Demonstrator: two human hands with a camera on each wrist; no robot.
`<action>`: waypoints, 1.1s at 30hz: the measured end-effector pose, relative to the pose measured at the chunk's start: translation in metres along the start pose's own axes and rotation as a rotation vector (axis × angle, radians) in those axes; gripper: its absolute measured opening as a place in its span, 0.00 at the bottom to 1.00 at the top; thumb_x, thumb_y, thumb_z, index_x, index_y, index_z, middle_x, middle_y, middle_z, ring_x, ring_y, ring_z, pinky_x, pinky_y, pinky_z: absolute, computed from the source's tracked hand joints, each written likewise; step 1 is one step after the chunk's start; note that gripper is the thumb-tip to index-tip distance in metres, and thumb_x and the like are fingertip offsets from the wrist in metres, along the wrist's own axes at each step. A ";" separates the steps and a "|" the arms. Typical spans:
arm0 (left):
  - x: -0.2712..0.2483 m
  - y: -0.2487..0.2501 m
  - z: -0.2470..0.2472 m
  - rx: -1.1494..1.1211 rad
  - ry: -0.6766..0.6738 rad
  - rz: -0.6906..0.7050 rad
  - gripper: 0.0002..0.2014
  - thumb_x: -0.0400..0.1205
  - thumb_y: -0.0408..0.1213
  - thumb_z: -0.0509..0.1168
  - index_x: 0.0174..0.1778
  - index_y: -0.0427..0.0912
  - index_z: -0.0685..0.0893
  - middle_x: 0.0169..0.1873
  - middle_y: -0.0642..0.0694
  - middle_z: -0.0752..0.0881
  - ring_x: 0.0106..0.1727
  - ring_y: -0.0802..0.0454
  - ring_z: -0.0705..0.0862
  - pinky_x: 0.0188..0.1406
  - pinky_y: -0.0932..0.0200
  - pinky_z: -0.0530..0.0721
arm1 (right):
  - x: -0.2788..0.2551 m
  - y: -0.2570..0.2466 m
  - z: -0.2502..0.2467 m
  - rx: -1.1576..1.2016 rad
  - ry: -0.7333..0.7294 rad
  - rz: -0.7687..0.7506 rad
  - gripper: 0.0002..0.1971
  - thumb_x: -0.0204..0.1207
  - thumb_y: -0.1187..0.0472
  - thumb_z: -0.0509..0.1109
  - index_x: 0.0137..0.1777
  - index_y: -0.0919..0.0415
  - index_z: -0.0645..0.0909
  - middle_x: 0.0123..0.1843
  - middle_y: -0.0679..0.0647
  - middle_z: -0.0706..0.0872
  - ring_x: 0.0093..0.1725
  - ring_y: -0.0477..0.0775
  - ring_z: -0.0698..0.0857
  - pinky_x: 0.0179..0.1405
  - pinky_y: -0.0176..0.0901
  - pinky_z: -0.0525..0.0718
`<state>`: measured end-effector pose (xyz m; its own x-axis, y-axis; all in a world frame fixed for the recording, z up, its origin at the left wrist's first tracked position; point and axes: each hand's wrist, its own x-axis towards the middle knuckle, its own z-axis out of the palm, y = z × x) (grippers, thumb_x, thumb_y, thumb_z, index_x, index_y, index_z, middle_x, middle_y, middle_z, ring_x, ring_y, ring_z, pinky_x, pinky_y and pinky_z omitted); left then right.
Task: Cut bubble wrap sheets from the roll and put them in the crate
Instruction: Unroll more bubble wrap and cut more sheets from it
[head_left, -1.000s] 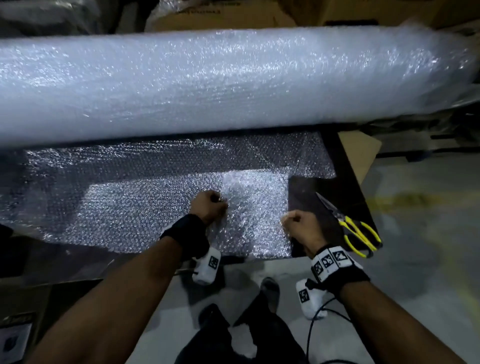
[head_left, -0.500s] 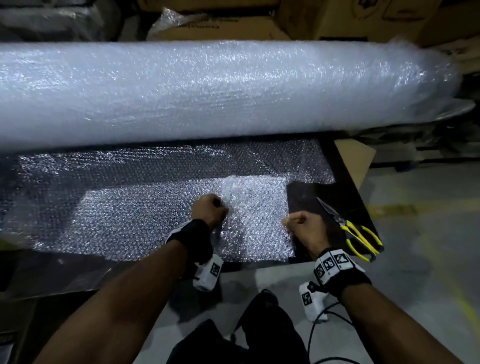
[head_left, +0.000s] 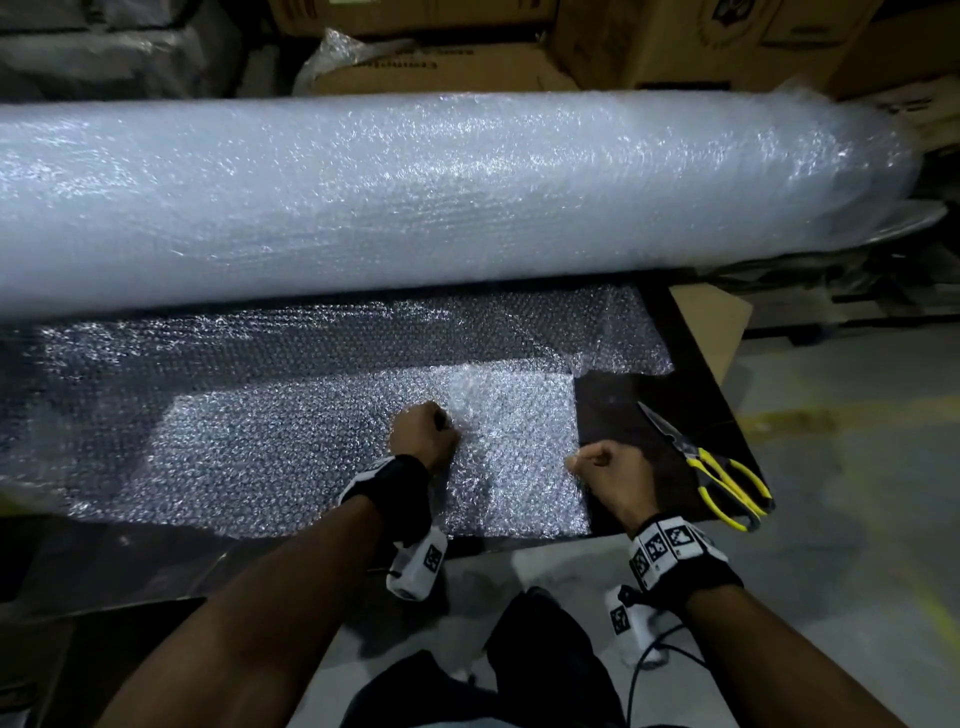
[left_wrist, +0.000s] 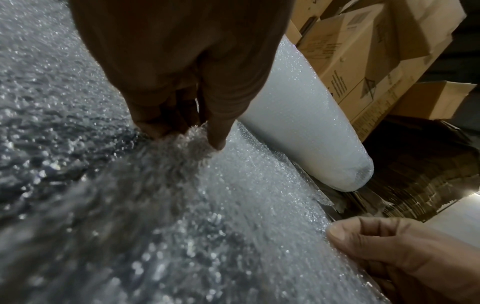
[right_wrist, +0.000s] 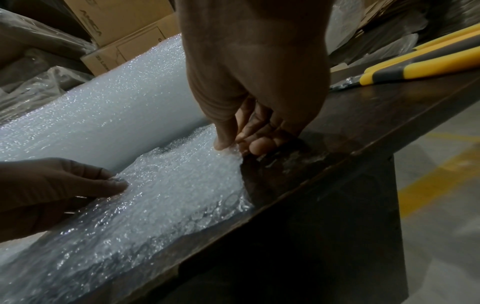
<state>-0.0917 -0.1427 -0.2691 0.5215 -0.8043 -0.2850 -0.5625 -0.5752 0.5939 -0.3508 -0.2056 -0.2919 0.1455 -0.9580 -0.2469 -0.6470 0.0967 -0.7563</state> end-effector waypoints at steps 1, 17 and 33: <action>0.000 0.001 -0.001 0.004 -0.006 0.005 0.02 0.75 0.34 0.73 0.41 0.40 0.88 0.42 0.37 0.91 0.49 0.40 0.88 0.44 0.57 0.78 | -0.001 -0.001 0.000 -0.004 0.004 -0.002 0.08 0.69 0.58 0.84 0.37 0.52 0.86 0.36 0.49 0.90 0.41 0.50 0.88 0.47 0.40 0.82; -0.004 0.001 0.004 0.040 0.040 -0.054 0.10 0.77 0.38 0.72 0.51 0.39 0.84 0.47 0.37 0.88 0.52 0.39 0.86 0.42 0.57 0.74 | -0.006 -0.015 -0.002 -0.081 0.013 0.027 0.13 0.67 0.56 0.85 0.31 0.47 0.82 0.38 0.55 0.92 0.45 0.58 0.90 0.53 0.49 0.85; 0.015 0.010 -0.006 0.710 -0.331 0.423 0.45 0.78 0.62 0.70 0.86 0.56 0.54 0.88 0.49 0.46 0.86 0.35 0.49 0.79 0.27 0.61 | 0.030 -0.078 0.001 -0.875 -0.376 -0.327 0.41 0.74 0.47 0.78 0.82 0.52 0.62 0.84 0.60 0.60 0.80 0.67 0.63 0.74 0.65 0.71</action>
<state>-0.0856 -0.1593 -0.2630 0.0297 -0.9089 -0.4160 -0.9884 -0.0888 0.1234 -0.2949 -0.2420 -0.2408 0.5432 -0.7403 -0.3961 -0.8334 -0.5326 -0.1474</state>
